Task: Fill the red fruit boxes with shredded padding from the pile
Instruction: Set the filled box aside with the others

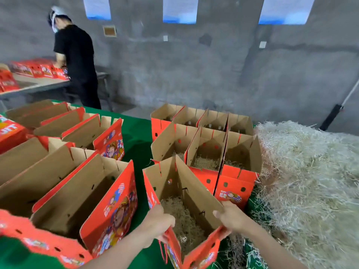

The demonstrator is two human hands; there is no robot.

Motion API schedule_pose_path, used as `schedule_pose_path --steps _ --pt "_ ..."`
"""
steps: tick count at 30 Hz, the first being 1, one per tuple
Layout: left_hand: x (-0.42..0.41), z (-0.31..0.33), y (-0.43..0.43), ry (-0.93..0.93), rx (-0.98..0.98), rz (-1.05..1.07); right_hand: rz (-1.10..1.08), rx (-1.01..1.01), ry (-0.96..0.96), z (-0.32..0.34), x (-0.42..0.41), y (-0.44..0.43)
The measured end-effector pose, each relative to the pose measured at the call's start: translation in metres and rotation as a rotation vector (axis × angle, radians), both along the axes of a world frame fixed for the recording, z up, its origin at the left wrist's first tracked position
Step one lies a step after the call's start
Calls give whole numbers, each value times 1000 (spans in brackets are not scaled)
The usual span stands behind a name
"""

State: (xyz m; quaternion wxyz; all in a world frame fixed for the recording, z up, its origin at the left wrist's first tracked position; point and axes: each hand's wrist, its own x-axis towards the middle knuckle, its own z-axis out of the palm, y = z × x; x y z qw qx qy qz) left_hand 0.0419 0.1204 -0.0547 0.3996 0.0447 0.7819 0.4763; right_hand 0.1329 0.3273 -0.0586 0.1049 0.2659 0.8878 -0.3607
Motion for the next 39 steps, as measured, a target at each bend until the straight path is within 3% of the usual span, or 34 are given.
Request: schedule_pose_path --steps 4,7,16,19,23,29,39 --pt "-6 53 -19 391 -34 16 25 -47 63 55 -8 -1" --pt "-9 100 -29 652 -9 74 18 -203 152 102 -18 -8" --pt "-43 197 -50 999 158 225 4 -265 411 204 -58 -36" --pt "-67 220 -56 959 361 261 -51 -314 528 221 -82 -47" --pt "-125 237 -64 705 509 142 -173 -421 667 221 -140 -75" --pt "-230 205 -75 757 339 121 -270 -453 715 168 -249 -113" --pt "-372 103 -58 719 129 17 -340 -254 499 82 -350 -117"
